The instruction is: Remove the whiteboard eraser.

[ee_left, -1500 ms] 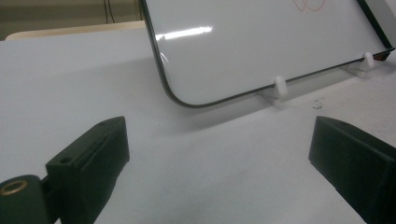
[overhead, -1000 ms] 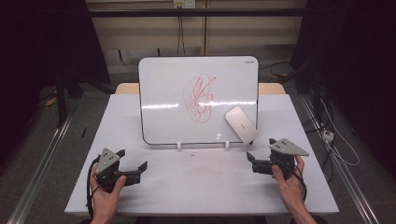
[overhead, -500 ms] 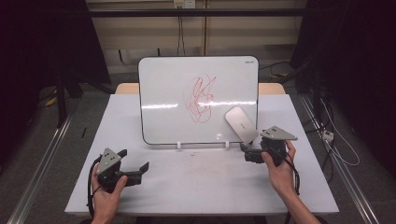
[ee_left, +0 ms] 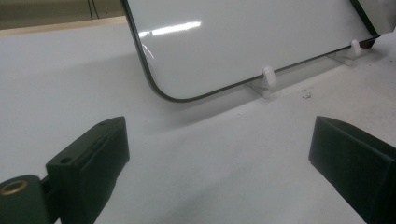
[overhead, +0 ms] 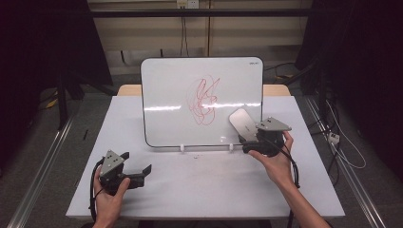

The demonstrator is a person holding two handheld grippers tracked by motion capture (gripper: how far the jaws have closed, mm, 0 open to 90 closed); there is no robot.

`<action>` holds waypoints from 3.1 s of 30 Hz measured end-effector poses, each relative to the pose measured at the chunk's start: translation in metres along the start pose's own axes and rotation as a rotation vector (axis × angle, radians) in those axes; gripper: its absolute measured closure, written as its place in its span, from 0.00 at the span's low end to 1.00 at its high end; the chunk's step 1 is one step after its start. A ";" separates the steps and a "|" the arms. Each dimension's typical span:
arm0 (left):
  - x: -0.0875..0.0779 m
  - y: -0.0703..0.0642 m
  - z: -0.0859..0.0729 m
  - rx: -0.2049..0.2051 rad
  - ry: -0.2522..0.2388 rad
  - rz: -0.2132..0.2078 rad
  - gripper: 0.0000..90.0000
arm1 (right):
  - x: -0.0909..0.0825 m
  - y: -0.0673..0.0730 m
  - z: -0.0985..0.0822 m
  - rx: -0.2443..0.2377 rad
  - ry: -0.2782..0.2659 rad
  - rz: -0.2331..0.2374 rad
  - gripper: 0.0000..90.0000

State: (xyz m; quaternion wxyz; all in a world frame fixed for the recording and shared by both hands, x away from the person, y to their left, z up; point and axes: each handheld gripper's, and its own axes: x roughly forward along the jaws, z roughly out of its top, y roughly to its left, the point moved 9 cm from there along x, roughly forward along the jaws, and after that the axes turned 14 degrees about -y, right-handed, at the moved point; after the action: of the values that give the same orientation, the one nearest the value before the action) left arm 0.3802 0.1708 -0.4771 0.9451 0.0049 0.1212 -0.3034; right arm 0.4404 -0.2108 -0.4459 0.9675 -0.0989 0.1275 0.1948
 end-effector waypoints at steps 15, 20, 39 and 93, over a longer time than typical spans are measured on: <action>0.001 -0.002 0.002 -0.005 -0.010 -0.008 0.06 | 0.015 0.001 -0.005 -0.107 0.040 -0.019 0.16; 0.001 -0.004 0.003 0.002 -0.009 -0.019 0.06 | 0.018 0.003 -0.008 -0.138 0.051 -0.020 0.20; 0.000 -0.001 0.000 -0.012 -0.001 -0.001 0.06 | 0.025 0.003 -0.012 -0.192 0.063 -0.033 0.34; -0.005 0.001 -0.002 -0.046 0.004 0.013 0.05 | 0.000 0.018 0.029 -0.027 -0.111 0.076 0.35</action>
State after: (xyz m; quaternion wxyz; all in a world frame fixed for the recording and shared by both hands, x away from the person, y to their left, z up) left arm 0.3763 0.1750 -0.4777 0.9467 -0.0156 0.1300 -0.2942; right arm 0.4397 -0.1879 -0.4212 0.9635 -0.0962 0.0746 0.2384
